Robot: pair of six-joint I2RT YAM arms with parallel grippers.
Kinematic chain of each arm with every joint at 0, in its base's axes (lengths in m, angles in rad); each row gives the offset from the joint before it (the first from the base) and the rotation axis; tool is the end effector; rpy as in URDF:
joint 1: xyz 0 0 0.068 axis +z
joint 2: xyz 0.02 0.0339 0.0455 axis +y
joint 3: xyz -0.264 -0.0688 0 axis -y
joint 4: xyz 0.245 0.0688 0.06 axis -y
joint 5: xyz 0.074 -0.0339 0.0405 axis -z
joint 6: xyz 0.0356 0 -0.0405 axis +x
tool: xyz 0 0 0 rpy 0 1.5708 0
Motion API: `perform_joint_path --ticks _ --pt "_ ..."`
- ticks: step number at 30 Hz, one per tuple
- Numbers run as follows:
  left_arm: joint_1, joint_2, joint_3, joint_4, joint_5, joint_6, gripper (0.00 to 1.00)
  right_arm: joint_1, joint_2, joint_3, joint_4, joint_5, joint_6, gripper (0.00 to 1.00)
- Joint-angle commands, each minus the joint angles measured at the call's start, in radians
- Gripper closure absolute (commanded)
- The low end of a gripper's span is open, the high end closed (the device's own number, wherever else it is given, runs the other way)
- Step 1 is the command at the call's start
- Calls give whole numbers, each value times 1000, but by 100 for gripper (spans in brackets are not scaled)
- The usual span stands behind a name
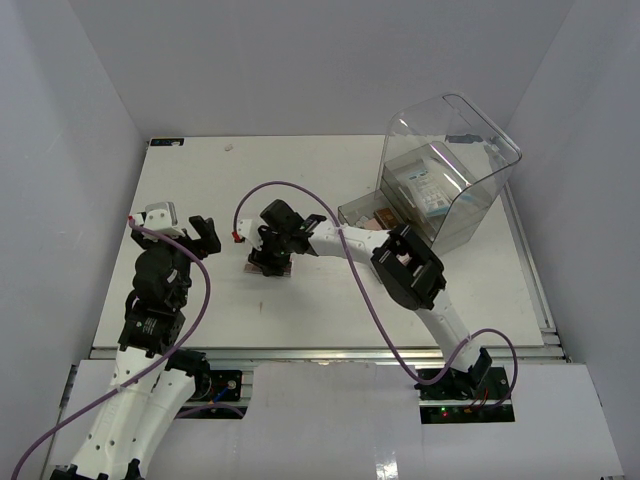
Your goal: Organize the makeup
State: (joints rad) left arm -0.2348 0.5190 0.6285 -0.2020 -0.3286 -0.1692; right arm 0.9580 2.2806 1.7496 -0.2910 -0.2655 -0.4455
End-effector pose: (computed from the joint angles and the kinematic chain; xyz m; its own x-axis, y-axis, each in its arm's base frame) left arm 0.1339 -0.0202 0.3209 -0.0730 -0.1464 -0.9865 -0.1061 0.9847 -0.1383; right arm 0.2842 0.4205 0.1620 0.0042 -0.7169 -0.6971 -0.9866 0.1108 -0.1199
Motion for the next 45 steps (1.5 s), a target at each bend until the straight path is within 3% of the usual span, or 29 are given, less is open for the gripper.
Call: perform_joint_path --ticks 1,11,16,23,28,31,34,37,42,45 --pt "4 -3 -2 7 10 5 2 -23 -67 -83 -91 22 -32 79" --pt "4 -5 -2 7 43 1 2 -128 -436 -301 -89 58 -39 86" --pt "4 21 6 3 85 -5 2 -256 -621 -486 -40 218 32 86" --pt "4 45 7 3 141 -11 2 -395 -747 -675 95 442 115 84" --pt "5 69 11 0 157 -12 2 -430 -707 -677 126 480 151 65" --pt "4 71 9 1 157 -12 2 -460 -668 -646 127 496 164 44" --pt "3 73 10 0 158 -12 2 -485 -660 -625 100 422 163 22" --pt "3 77 10 0 165 -12 2 -486 -697 -627 73 333 141 11" --pt "5 78 11 0 178 -12 2 -487 -756 -610 -19 115 -13 10" --pt "5 78 11 1 181 -12 2 -484 -809 -596 -148 -252 -226 10"
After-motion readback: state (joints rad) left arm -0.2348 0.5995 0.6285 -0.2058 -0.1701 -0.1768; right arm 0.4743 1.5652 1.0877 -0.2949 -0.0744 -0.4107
